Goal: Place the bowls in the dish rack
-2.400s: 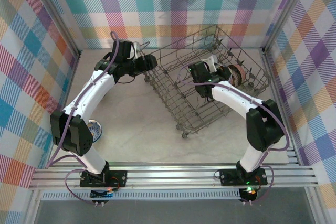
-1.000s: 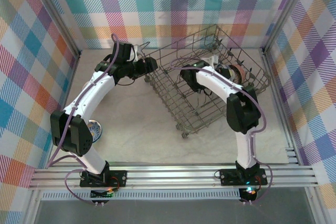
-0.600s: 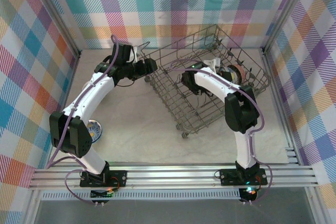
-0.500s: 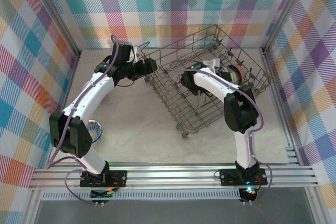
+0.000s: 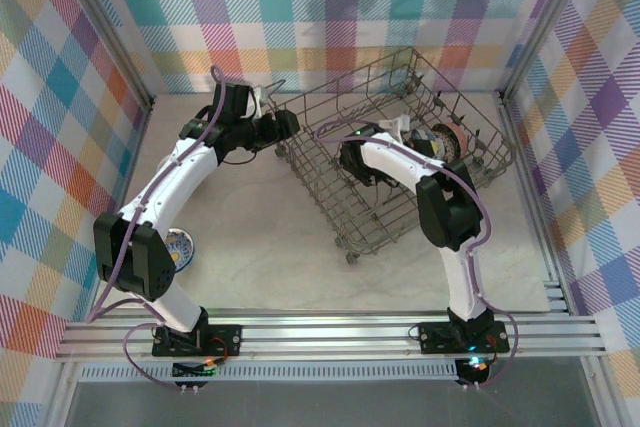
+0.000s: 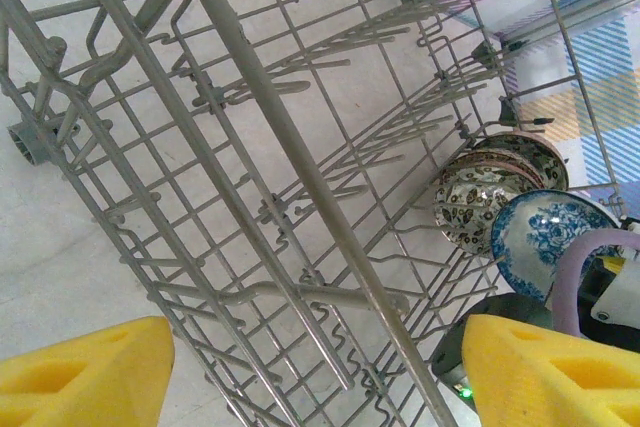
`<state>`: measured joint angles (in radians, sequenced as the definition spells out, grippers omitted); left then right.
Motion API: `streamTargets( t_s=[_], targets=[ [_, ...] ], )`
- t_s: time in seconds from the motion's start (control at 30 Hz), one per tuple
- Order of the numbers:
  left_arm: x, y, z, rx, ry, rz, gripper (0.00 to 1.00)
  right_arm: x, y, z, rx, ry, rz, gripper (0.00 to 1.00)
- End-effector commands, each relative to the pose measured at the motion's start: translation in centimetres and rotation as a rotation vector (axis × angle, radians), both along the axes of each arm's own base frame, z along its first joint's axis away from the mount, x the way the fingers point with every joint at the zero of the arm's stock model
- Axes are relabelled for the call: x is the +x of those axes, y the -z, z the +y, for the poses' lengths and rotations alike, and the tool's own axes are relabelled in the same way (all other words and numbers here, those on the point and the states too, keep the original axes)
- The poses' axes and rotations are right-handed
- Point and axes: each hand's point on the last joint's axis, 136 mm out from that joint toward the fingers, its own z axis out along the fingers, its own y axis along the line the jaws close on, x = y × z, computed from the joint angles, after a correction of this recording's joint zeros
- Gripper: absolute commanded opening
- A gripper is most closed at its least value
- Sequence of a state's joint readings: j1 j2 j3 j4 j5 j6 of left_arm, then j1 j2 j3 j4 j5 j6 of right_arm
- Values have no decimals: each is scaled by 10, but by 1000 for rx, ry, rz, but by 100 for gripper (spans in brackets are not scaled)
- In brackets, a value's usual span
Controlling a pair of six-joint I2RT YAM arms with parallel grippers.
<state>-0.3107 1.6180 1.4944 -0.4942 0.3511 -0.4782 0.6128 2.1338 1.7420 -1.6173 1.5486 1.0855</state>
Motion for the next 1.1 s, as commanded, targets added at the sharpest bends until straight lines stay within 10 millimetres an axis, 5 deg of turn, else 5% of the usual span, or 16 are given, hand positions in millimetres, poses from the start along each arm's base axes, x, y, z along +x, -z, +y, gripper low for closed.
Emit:
streamTargets(
  t_s=[0.0, 1.07],
  targets=[
    [-5, -18, 0, -29, 10, -38, 76, 5, -18, 10, -138, -73, 46, 0],
    [-1, -22, -8, -34, 33, -36, 75, 0, -4, 19, -125, -90, 44, 2]
  ],
)
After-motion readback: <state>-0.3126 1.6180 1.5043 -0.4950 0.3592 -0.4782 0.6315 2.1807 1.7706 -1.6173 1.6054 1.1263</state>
